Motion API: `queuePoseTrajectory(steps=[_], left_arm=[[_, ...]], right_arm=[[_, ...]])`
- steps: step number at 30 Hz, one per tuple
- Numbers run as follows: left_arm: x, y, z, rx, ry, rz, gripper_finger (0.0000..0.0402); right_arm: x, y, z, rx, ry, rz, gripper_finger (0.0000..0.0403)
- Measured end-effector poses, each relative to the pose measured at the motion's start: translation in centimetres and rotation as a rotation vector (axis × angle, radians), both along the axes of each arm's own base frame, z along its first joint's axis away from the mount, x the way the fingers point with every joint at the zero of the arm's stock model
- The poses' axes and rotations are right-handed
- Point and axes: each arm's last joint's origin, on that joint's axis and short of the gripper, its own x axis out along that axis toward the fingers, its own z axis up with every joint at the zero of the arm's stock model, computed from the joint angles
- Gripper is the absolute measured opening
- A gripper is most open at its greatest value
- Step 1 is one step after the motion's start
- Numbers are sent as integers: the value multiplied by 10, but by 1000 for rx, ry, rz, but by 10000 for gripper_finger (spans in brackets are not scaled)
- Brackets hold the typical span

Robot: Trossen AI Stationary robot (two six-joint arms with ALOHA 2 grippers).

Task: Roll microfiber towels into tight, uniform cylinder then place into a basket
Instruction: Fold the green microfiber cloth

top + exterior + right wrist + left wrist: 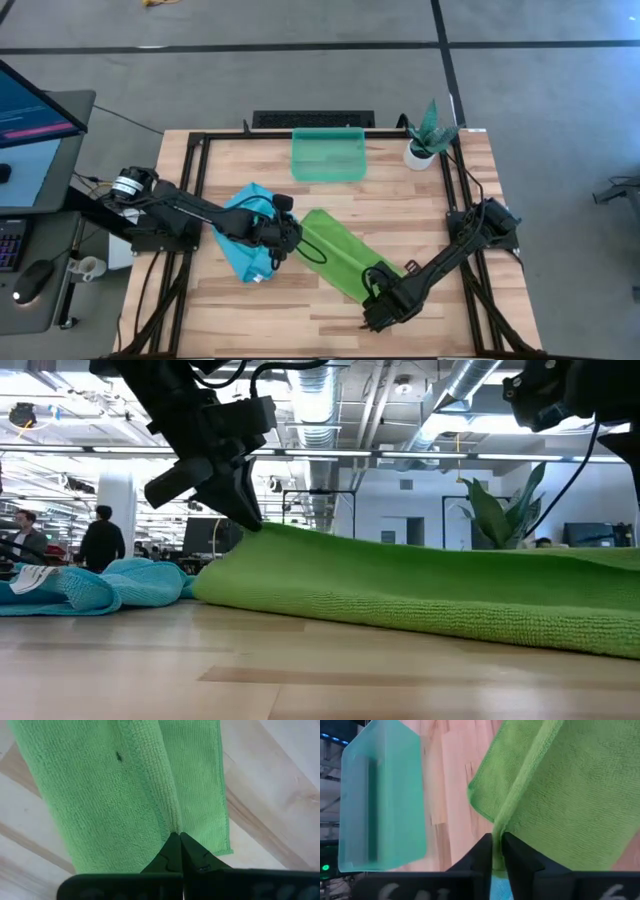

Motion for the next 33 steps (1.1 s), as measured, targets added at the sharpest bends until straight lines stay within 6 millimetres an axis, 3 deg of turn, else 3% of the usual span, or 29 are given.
queuePoseTrajectory(steps=[9, 19, 28, 33], left_arm=[[-2, 2, -1, 5, 28, 7, 100], [-9, -5, -6, -106, 83, 10, 101], [-13, -15, -6, -116, 92, -2, 100], [-13, -16, -6, -130, 82, 17, 100]], right_arm=[[0, 2, 0, 31, 1, -38, 7], [-3, 5, 0, -14, -41, -88, 7], [-24, 14, 2, -119, -40, -225, 6], [-20, 11, 2, -84, -19, -253, 7]])
